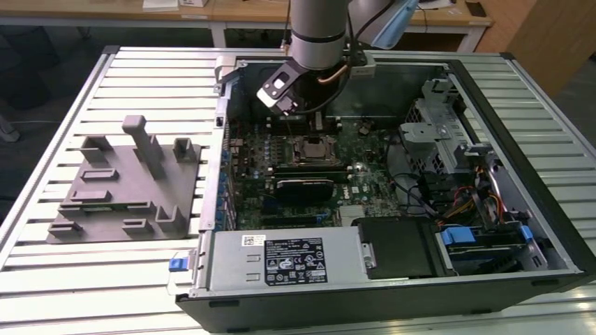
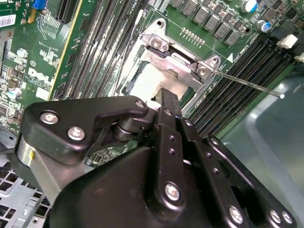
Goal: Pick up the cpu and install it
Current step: 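Close the cpu cover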
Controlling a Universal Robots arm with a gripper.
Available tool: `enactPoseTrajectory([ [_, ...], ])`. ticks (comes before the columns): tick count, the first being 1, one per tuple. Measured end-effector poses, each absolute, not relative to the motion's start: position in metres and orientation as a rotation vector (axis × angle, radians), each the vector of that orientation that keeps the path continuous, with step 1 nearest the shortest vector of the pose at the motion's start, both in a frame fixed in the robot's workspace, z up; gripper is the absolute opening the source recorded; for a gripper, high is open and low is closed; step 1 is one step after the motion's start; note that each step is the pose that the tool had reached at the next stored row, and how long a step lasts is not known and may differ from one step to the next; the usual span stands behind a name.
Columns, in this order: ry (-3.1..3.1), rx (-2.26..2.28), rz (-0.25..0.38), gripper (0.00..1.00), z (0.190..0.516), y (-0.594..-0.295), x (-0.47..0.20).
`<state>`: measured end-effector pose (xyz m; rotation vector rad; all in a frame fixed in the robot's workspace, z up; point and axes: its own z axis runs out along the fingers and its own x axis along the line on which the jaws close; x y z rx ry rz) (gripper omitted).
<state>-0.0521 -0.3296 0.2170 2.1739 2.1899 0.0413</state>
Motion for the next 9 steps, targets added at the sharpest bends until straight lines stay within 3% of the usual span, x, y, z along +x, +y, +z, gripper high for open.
enactPoseTrajectory([
  [9,2.341,2.007,0.041,0.11,0.2169,-0.3296,-0.0521],
])
